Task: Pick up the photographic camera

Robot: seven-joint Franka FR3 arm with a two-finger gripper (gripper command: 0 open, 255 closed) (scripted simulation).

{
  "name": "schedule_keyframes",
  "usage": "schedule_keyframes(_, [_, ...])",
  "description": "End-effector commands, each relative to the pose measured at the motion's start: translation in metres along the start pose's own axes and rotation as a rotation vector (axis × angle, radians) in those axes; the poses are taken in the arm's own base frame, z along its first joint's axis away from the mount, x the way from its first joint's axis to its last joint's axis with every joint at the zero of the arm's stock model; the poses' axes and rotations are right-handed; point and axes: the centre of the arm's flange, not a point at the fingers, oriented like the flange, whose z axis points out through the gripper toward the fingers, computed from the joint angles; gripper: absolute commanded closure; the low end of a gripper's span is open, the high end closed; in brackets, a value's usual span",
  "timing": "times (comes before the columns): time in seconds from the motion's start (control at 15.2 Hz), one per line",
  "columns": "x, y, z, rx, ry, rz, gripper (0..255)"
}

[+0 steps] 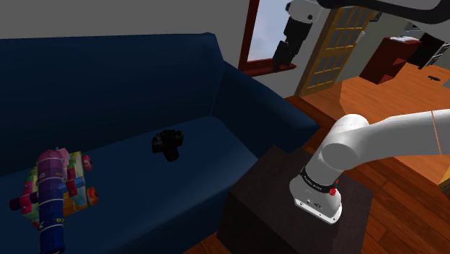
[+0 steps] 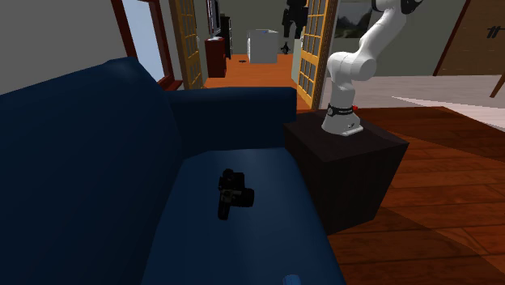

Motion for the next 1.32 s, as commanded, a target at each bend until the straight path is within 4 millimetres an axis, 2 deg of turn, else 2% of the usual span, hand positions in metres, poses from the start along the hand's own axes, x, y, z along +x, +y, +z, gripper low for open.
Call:
schedule_keyframes(0.0, [0.000, 0.000, 0.000, 0.000, 0.000, 0.000, 0])
schedule_keyframes(0.59, [0.084, -0.075, 0.068, -0.038, -0.098, 0.028, 0])
schedule_keyframes(1.25, [0.171, -0.153, 0.157, -0.081, -0.208, 0.059, 0])
